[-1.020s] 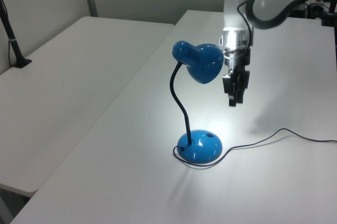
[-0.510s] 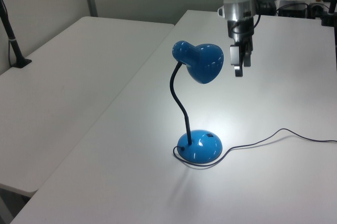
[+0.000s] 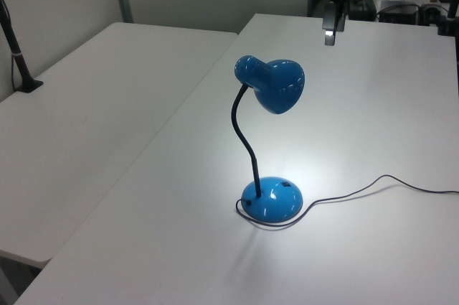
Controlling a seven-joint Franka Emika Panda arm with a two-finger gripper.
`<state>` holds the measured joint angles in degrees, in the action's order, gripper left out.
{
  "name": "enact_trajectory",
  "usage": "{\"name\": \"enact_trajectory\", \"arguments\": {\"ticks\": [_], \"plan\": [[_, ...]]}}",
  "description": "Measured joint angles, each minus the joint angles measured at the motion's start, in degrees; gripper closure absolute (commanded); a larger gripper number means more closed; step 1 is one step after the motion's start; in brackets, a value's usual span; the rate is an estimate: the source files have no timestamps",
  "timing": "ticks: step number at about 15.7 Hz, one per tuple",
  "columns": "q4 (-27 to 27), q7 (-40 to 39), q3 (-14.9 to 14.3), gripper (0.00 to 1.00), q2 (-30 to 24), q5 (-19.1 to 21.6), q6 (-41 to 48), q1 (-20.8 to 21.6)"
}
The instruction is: Turn on the lamp
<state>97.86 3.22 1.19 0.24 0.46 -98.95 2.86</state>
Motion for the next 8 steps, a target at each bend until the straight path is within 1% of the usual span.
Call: {"name": "enact_trajectory", "arguments": {"ticks": [2,3,5,8], "plan": [[-0.8,-0.5,0.0,0.00,0.0,-3.9,-0.1,-0.1],[-1.0,-0.6,0.0,0.00,0.0,-5.1,-0.3,-0.1],[-1.1,-0.6,0.1,0.00,0.1,-6.2,-0.6,-0.1],[-1.1,-0.6,0.4,0.00,0.2,-6.4,-0.7,0.0]]}}
